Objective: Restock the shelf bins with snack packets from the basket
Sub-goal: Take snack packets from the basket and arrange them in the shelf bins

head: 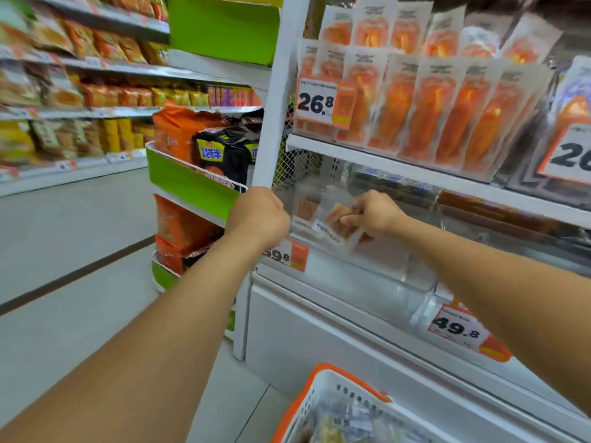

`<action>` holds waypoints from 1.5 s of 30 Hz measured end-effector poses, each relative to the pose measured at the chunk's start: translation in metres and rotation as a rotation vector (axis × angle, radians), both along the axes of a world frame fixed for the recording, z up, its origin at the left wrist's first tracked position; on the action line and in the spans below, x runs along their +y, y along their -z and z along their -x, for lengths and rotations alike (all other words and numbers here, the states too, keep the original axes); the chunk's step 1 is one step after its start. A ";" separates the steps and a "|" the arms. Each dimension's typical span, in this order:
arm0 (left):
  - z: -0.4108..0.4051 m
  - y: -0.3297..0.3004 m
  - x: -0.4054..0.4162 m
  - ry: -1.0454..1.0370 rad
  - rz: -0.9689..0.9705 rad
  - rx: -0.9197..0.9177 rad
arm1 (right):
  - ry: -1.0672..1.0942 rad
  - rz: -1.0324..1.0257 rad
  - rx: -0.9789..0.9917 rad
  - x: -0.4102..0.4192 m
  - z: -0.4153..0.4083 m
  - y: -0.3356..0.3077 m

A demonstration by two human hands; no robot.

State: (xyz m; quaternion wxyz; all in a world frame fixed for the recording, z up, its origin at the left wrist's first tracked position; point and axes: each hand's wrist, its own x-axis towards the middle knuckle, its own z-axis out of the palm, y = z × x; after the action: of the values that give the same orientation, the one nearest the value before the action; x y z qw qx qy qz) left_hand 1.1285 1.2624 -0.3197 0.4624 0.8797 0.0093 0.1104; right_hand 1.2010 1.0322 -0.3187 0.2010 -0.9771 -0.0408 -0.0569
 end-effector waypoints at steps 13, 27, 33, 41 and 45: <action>-0.006 0.014 0.024 0.037 -0.514 -0.030 | 0.101 0.032 0.006 0.067 -0.088 0.036; -0.005 0.020 0.007 0.142 -0.565 0.045 | 0.161 0.026 -0.137 0.054 -0.083 0.031; -0.008 0.025 -0.006 0.178 -0.624 0.056 | 0.213 0.083 -0.203 0.045 -0.087 0.024; -0.013 0.032 -0.018 0.221 -0.670 0.066 | 0.216 0.088 -0.157 0.032 -0.080 0.017; -0.017 0.031 -0.024 0.288 -0.674 0.086 | 0.162 0.135 -0.276 0.035 -0.035 0.007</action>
State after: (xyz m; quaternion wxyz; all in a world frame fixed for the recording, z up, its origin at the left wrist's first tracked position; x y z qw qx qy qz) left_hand 1.1450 1.2381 -0.3505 0.1567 0.9787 -0.1323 0.0038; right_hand 1.2358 1.0676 -0.3258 0.1220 -0.9713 0.0070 -0.2039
